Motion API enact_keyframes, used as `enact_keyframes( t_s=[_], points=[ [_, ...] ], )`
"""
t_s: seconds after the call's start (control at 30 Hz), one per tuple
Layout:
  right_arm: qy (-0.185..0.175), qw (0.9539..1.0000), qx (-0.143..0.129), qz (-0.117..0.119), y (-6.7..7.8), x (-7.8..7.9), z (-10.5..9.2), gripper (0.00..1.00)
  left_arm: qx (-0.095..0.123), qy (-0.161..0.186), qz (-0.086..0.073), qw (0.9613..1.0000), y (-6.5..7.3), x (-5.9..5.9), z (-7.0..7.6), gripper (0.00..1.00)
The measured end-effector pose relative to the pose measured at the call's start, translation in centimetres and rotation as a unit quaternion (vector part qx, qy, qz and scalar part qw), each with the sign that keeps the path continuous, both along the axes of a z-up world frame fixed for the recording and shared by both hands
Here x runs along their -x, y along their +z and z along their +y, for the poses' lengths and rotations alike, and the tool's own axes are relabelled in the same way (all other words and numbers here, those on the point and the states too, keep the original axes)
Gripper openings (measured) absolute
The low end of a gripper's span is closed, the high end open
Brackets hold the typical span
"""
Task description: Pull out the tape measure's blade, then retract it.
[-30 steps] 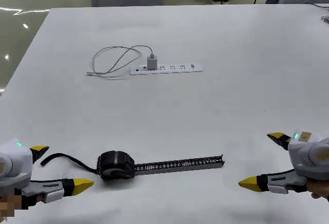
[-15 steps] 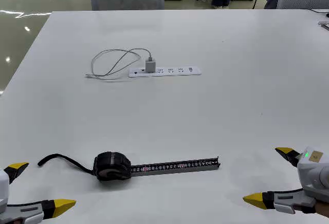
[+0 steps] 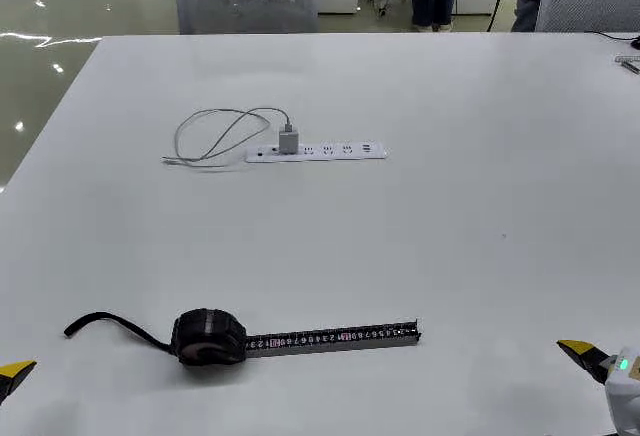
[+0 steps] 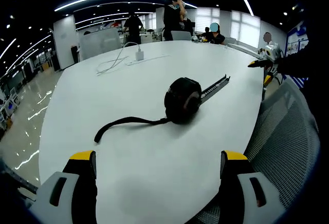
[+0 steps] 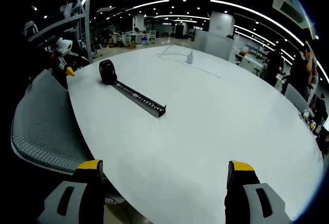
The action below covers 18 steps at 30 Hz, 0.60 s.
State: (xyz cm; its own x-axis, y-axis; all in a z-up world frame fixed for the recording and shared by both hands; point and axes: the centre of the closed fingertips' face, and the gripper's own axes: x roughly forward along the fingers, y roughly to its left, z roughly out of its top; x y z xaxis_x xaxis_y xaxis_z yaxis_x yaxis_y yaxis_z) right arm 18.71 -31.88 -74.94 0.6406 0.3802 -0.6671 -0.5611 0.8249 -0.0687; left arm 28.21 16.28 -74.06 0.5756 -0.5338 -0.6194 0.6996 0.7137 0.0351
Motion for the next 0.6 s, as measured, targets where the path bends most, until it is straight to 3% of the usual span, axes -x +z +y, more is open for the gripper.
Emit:
enact_keyframes(
  t_s=[0.1, 0.17, 0.6],
  points=[
    [-0.01, 0.9998, -0.004, 0.018, -0.1, 0.3, -0.2, 0.99, 0.003, 0.008, -0.001, 1.0, 0.6, -0.3, -0.1, 0.99],
    [-0.007, 0.9998, -0.011, 0.017, 0.0, 0.2, -0.2, 0.99, -0.001, 0.012, -0.015, 0.9998, 1.2, -0.6, -0.1, 0.99],
    [-0.002, 0.9998, -0.007, 0.017, -0.2, 0.1, -0.4, 0.99, 0.015, 0.014, -0.009, 0.9997, 1.3, -0.6, -0.6, 0.99]
  ],
)
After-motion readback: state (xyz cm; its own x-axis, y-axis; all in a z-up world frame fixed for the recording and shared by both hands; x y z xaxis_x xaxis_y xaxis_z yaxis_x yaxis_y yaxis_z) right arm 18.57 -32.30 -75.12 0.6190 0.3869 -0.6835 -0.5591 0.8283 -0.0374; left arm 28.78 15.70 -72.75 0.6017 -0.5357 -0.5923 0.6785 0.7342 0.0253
